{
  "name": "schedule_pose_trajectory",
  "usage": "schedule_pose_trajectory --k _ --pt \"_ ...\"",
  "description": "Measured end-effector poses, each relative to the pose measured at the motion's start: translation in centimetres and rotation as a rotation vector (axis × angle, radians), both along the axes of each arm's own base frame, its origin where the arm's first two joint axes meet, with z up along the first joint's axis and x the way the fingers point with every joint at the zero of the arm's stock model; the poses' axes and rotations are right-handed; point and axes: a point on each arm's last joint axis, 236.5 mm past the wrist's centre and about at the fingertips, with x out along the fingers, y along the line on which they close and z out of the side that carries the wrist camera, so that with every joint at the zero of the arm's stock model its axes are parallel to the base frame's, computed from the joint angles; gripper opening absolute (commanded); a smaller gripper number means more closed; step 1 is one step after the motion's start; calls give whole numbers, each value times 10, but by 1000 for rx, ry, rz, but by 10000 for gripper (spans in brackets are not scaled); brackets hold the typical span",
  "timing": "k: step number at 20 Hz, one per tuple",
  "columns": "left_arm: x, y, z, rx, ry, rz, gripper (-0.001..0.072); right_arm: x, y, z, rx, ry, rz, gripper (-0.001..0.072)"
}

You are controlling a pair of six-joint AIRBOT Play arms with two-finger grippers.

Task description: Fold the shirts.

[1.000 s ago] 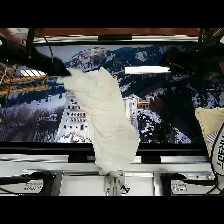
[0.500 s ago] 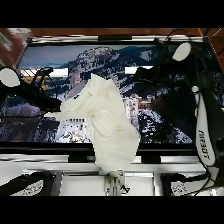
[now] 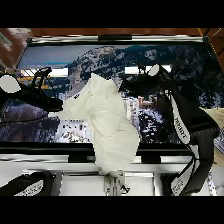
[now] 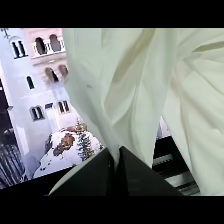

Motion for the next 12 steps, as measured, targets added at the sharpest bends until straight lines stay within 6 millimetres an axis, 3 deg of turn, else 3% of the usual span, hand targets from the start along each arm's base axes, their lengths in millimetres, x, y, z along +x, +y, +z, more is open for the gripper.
schedule_pose_trajectory --k 6,7,12 --pt "5 -6 3 -29 -24 8 55 -19 -5 -38 -132 67 51 662" --pt "5 -6 4 -30 -25 8 55 -22 -3 -42 -132 83 55 620" --pt "6 -7 6 -35 -36 10 56 -28 9 -50 -91 128 48 576"
